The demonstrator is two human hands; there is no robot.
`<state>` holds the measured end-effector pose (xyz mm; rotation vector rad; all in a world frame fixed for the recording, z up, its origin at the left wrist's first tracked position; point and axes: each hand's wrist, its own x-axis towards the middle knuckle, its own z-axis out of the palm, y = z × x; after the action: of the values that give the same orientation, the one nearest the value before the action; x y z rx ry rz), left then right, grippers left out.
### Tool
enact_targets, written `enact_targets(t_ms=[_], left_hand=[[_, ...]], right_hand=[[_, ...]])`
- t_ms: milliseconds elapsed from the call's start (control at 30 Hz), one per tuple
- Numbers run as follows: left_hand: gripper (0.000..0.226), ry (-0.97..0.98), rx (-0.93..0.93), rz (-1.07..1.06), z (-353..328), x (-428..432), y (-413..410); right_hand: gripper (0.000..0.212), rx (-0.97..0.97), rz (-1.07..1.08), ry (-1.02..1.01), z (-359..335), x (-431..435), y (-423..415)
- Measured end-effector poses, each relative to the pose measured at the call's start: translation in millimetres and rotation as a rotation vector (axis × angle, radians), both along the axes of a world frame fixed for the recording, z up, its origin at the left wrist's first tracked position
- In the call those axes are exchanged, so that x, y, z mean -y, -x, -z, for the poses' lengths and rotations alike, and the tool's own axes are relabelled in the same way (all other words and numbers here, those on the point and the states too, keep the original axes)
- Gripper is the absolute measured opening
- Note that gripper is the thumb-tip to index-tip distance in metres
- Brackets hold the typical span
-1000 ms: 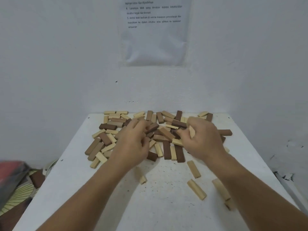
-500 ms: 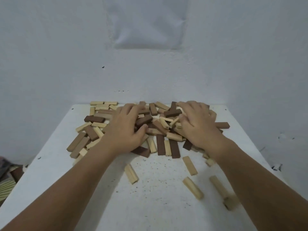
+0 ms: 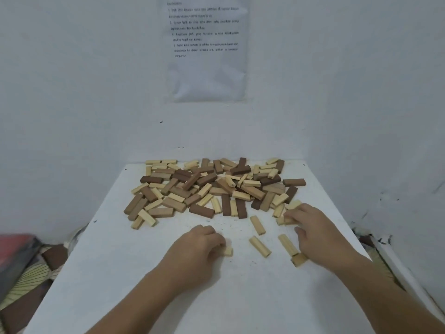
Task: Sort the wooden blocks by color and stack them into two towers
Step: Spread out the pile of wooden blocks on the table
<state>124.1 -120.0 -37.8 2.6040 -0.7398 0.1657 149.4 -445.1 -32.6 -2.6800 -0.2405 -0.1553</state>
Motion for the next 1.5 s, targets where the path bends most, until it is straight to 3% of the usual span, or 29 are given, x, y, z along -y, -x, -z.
enact_targets(t_ms=[100,233,433,467,567,633,667,867,1067,1500], left_hand=[[0.026,-0.009,-0.002,0.044,-6,38,4],[0.031,-0.023,-0.011,0.116,-10,63,-13],[0.067,-0.151,-0.072,0.303,-14,81,-37],[0.065,-0.169,-0.058,0.324,-11,82,-42],[0.047,-0.206,0.042,0.385,0,82,-55],[0.038,-0.207,0.137,0.401,5,81,-59],[0.036,-0.199,0.174,0.400,7,81,-59],[0.039,-0.271,0.187,0.304,11,79,-55],[0.036,-0.332,0.177,0.280,6,81,-55],[0.038,-0.062,0.030,0.064,-7,45,-20]], right_hand=[[0.027,-0.028,-0.054,-0.036,-15,-2,16],[0.032,-0.313,-0.156,0.052,-27,0,31],[0.010,-0.218,-0.092,0.073,-24,6,21],[0.016,-0.168,-0.097,0.062,-22,9,18],[0.065,-0.107,-0.147,0.036,-17,15,10],[0.087,-0.181,-0.172,0.199,-11,14,8],[0.087,-0.175,-0.176,0.273,-4,13,8],[0.049,0.119,-0.148,0.189,27,11,11],[0.054,0.103,-0.192,0.247,23,8,10],[0.044,0.171,-0.174,0.307,7,1,18]])
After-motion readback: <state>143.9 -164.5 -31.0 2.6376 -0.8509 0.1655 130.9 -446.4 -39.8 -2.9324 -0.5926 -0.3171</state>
